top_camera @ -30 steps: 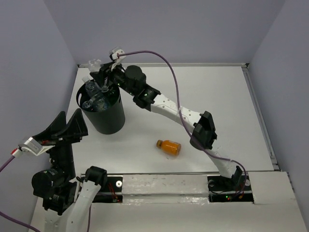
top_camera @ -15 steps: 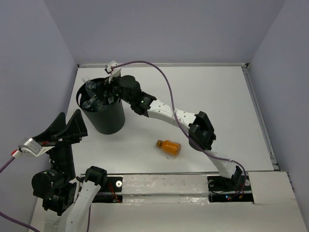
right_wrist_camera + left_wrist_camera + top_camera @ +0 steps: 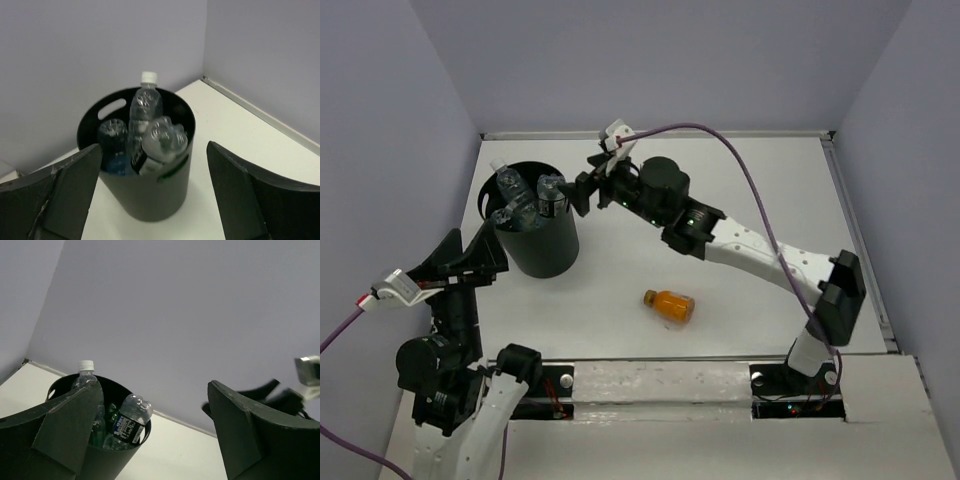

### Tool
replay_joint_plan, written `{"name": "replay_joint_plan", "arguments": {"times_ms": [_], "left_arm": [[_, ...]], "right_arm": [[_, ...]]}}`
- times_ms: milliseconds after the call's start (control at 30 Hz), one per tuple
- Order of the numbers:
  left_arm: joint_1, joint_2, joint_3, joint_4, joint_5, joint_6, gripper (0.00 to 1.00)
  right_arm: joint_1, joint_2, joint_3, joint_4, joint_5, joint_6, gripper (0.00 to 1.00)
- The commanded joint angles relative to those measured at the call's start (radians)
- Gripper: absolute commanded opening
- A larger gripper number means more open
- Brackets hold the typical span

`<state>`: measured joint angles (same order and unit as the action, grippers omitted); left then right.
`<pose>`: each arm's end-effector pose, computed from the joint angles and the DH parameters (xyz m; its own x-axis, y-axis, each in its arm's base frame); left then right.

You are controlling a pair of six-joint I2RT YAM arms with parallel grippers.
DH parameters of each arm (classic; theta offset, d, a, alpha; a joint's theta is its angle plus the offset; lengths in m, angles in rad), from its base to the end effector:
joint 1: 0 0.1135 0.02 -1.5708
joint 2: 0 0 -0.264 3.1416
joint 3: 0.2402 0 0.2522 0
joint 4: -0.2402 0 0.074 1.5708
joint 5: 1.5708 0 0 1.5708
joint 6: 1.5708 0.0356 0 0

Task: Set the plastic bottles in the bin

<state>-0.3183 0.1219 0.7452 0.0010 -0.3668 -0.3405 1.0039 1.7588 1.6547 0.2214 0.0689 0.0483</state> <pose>0.0124 0.0094 0.4000 0.5180 -0.4989 -0.6948 0.2003 0.8604 -0.4685 0.2319 0.3597 0.4199 0.0239 0.1273 -0.9916 -0.8069 0.5880 0.0560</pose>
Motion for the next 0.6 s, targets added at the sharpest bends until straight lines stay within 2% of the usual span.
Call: {"name": "replay_joint_plan", "arguments": {"times_ms": [0, 33, 167, 267, 333, 467, 567], "left_arm": [[0.012, 0.057, -0.013, 0.039, 0.041, 0.011, 0.99], [0.012, 0.088, -0.014, 0.040, 0.070, 0.009, 0.99], [0.018, 0.197, 0.006, 0.048, 0.266, -0.032, 0.99], [0.016, 0.269, 0.031, 0.060, 0.377, -0.058, 0.99], [0.016, 0.291, 0.036, 0.074, 0.411, -0.055, 0.99], [0.018, 0.298, 0.071, 0.053, 0.378, 0.001, 0.99], [0.018, 0.291, 0.101, 0.011, 0.318, 0.030, 0.99]], "right_arm": [[0.010, -0.246, -0.286, -0.146, -0.035, -0.099, 0.85], [0.010, -0.287, -0.406, -0.175, -0.038, -0.097, 0.84], [0.010, -0.481, -0.655, -0.331, -0.110, -0.085, 0.87], [0.010, -0.558, -0.752, -0.428, -0.154, -0.056, 0.95], [0.010, -0.556, -0.777, -0.430, -0.173, -0.005, 0.97], [0.010, -0.457, -0.782, -0.435, -0.189, 0.013, 1.00], [0.010, -0.354, -0.711, -0.545, -0.152, 0.004, 1.00]]}}
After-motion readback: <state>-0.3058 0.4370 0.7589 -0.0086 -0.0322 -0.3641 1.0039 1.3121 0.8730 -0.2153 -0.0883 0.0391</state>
